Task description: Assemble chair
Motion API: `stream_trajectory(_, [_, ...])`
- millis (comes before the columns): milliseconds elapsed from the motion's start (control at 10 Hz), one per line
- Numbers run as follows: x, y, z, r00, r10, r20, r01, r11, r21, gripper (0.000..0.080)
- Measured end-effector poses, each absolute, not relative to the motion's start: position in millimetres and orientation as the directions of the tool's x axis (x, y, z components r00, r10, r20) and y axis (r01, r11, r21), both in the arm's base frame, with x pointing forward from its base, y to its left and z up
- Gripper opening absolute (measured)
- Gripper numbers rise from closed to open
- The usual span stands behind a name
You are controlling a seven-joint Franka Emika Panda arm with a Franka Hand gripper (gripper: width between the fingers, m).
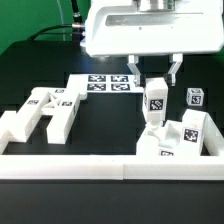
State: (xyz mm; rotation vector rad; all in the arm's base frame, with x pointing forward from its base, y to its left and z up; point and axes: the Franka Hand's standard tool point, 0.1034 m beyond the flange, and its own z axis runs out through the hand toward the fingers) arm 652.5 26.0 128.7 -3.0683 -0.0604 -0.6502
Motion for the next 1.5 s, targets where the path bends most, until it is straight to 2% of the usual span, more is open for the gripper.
stream_trajectory(300, [652.1, 25.7, 127.2, 0.913, 0.037, 0.405, 0.038, -0.999, 0.004, 0.0291])
stream_trajectory(500, [655.9, 24.3, 122.3, 0.894, 0.041, 0.446, 0.036, -0.999, 0.02, 0.0291])
stream_trajectory(1500, [646.9, 24.1, 100.2, 0.909, 0.049, 0.414, 0.041, -0.999, 0.026, 0.0291])
